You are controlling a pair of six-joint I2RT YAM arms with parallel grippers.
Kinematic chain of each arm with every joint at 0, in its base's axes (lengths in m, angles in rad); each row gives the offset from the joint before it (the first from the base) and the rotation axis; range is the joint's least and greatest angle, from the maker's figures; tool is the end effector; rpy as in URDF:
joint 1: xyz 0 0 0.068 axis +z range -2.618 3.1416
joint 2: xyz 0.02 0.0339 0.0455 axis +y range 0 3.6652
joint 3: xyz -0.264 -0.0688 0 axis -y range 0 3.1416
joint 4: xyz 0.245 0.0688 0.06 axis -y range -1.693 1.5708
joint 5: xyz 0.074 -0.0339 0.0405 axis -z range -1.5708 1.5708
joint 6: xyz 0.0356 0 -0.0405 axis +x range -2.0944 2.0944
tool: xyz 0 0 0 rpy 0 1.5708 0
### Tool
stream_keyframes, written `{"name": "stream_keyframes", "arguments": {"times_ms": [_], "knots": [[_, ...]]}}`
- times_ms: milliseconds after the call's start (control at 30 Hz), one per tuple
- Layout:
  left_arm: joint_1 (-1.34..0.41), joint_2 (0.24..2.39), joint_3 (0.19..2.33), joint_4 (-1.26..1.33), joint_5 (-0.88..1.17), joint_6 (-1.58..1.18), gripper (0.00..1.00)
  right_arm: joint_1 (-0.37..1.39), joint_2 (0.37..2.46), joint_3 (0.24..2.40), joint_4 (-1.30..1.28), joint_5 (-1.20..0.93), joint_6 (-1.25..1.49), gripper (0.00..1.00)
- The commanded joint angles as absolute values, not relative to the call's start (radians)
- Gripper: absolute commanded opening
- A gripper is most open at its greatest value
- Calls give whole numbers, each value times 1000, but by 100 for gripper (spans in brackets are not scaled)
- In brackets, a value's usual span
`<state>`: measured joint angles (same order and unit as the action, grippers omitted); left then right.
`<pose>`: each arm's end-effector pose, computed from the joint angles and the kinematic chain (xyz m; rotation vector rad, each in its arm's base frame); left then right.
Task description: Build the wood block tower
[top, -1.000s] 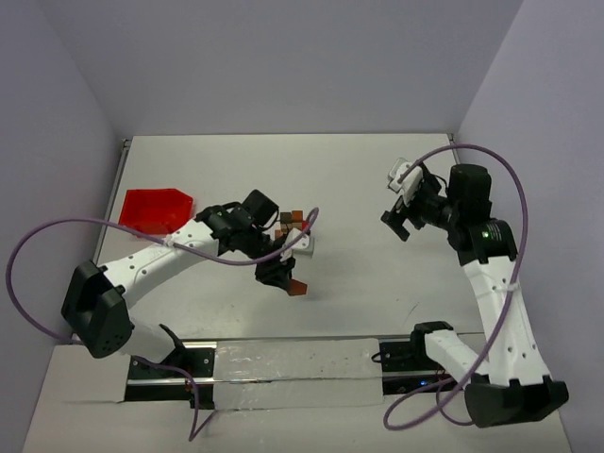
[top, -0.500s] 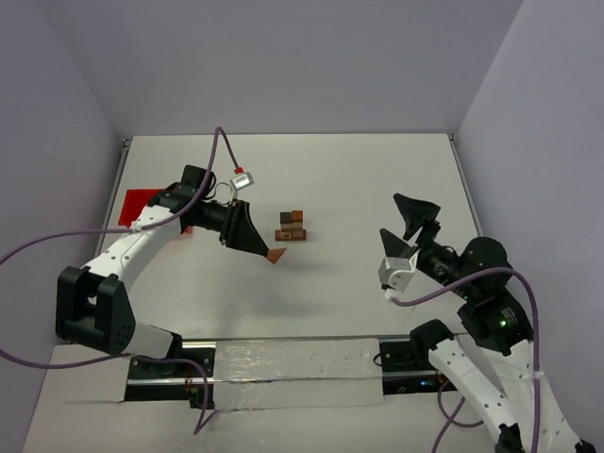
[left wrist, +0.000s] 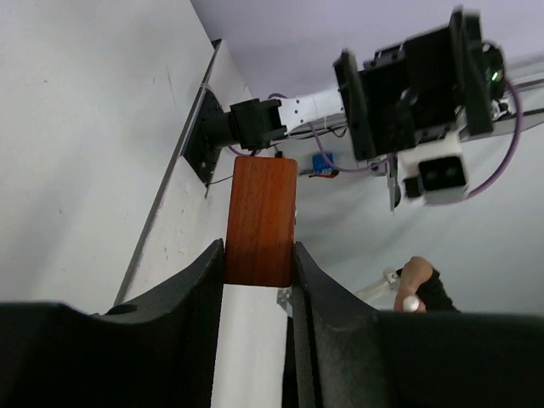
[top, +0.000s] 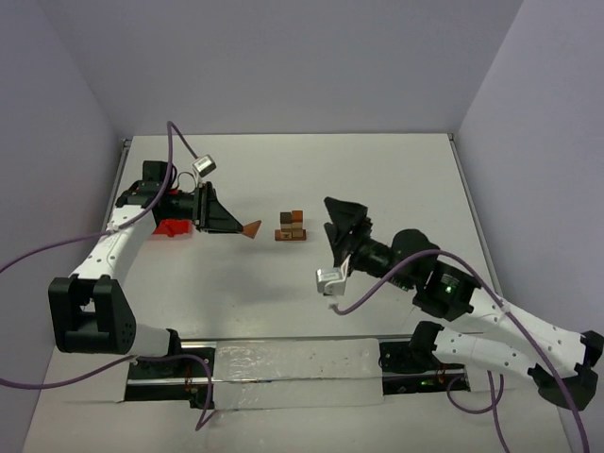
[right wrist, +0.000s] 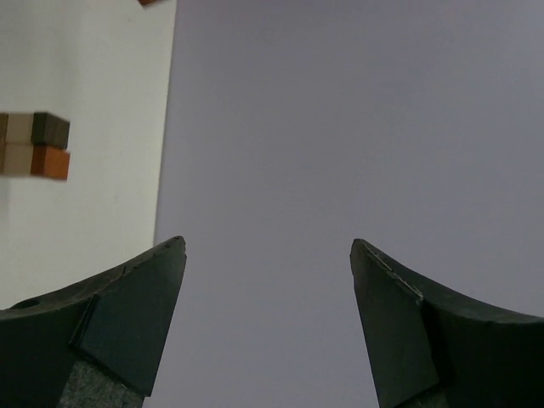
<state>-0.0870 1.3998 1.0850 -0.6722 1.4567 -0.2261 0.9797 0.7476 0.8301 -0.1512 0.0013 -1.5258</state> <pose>0.2655 -0.0587 0.2897 0.4150 2.1312 -1.9460 0.0975 0.1453 0.3655 -1.5726 0.5188 -0.4179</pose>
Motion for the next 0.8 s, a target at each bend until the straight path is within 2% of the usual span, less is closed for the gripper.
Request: {"name": "stream_keyframes", "arguments": {"times_ms": [0, 233, 367, 400, 433, 767], "knots": [[-60, 1368, 1105, -689, 1694, -324, 0, 1082, 779, 737, 115, 67, -1668, 83], [-52, 1336, 1068, -663, 1694, -408, 0, 1188, 951, 634, 443, 37, -1784, 77], [-52, 1336, 1067, -666, 1693, -419, 0, 1232, 1040, 651, 508, 68, -1780, 72], [-52, 1338, 1065, -666, 1692, -422, 0, 1258, 1084, 660, 531, 71, -1783, 66], [-52, 1339, 1064, -664, 1692, -425, 0, 1266, 1096, 663, 537, 71, -1787, 65], [-52, 1328, 1029, -651, 1694, -450, 0, 1304, 1247, 690, 672, 104, -1836, 62]]}}
